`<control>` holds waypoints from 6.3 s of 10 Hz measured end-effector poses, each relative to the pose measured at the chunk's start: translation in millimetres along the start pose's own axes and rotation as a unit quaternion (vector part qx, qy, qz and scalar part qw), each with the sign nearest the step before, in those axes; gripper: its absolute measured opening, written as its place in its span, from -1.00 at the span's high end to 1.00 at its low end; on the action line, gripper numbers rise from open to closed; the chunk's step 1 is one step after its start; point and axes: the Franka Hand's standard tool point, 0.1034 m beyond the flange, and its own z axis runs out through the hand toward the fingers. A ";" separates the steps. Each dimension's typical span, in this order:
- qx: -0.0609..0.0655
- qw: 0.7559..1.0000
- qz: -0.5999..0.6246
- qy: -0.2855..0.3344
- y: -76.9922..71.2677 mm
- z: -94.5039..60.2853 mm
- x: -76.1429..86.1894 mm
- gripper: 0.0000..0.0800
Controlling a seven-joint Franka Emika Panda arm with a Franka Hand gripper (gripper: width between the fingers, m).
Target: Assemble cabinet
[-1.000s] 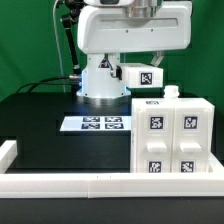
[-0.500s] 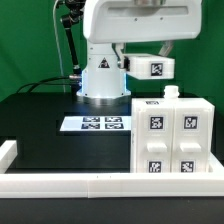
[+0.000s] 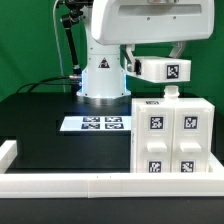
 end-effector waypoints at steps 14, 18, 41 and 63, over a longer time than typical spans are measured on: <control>0.002 1.000 -0.018 -0.014 -12.8 23.4 29.0 -0.41; 0.000 1.000 -0.018 -0.009 -12.1 24.6 29.7 -0.41; 0.006 0.909 0.417 0.006 -16.6 24.2 36.0 -0.41; 0.093 0.492 0.865 0.015 -31.0 22.1 56.9 -0.92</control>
Offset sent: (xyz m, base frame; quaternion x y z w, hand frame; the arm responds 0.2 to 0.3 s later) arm 0.0317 0.0307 -0.0014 0.0020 -0.0200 -0.0211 0.9996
